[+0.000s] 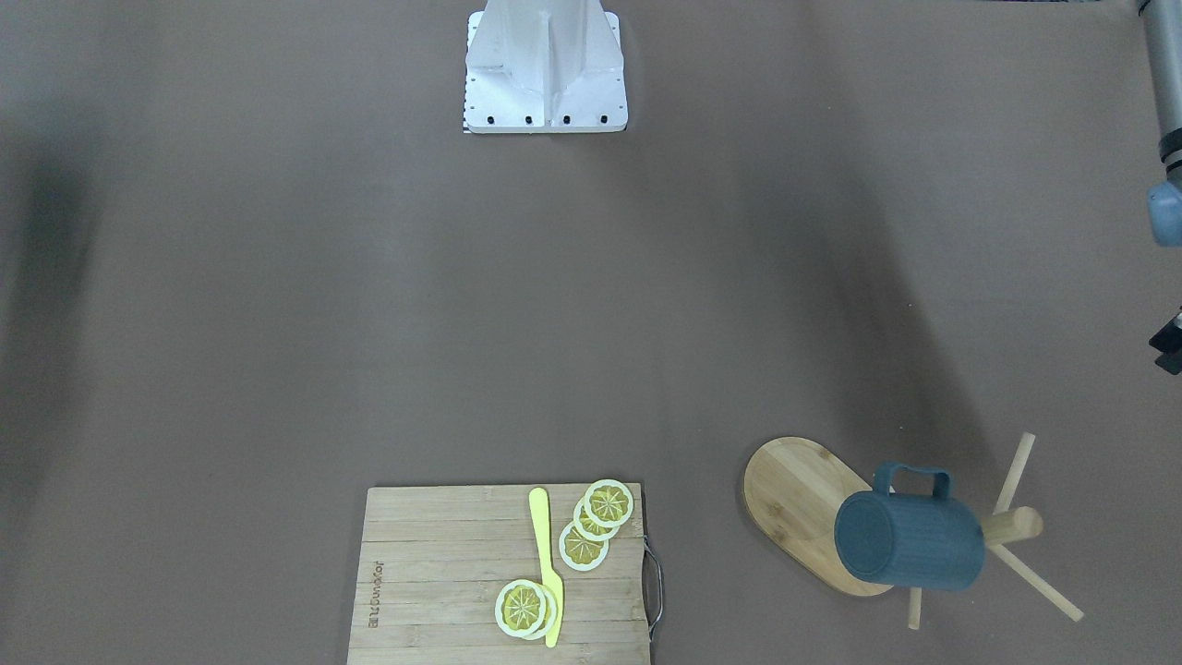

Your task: Hang cup on storage rack

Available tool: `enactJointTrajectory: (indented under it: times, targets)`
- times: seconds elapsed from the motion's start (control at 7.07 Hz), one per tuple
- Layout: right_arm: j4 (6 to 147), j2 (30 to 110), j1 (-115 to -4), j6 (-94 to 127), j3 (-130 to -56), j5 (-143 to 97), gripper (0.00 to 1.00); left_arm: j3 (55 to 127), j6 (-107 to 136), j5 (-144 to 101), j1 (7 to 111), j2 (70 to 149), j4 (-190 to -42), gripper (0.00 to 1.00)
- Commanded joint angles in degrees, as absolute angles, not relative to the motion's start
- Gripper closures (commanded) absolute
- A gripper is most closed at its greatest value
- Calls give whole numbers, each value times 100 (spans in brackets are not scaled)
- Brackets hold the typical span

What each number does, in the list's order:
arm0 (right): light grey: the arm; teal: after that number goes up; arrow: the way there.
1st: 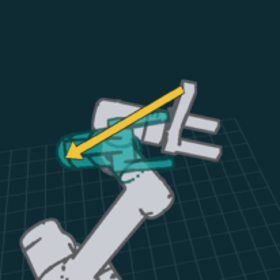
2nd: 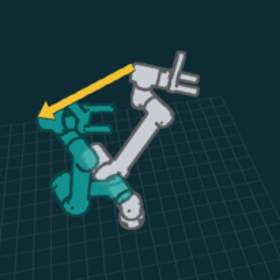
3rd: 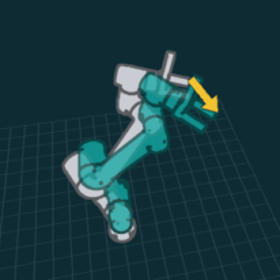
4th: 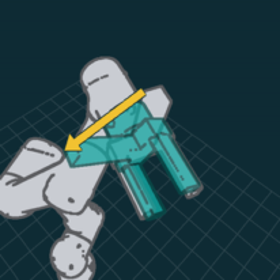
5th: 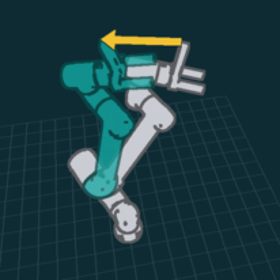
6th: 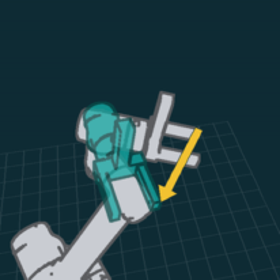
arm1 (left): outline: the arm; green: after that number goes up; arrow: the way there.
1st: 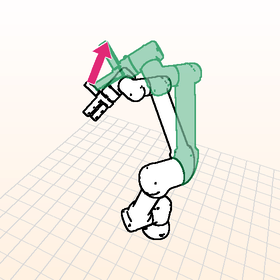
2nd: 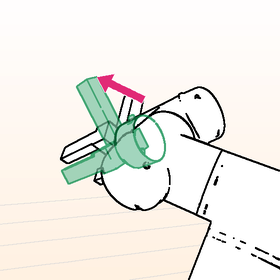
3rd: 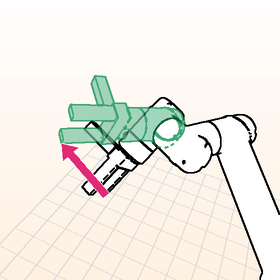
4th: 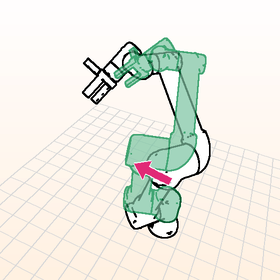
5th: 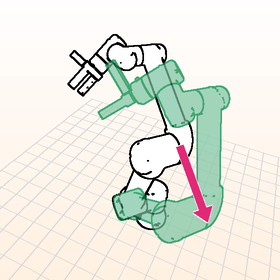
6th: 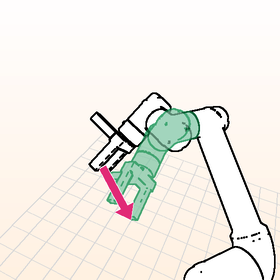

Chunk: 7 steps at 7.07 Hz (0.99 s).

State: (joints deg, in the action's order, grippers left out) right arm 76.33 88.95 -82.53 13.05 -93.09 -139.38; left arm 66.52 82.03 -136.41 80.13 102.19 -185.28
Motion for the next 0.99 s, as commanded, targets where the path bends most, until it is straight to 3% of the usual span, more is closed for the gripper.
enactJointTrajectory:
  times: [0.0,0.42,0.85]
  targets:
    - [7629,8877,-8297,1301,-9325,-13922,0,6741,7146,-13729,8270,10063,-18001,3]
    - [7620,8877,-8314,1283,-9325,-13852,0,6741,5824,-13151,8498,10055,-17686,3]
    - [7620,8868,-8393,1248,-9325,-13738,0,6872,3137,-12797,8910,9967,-16276,3]
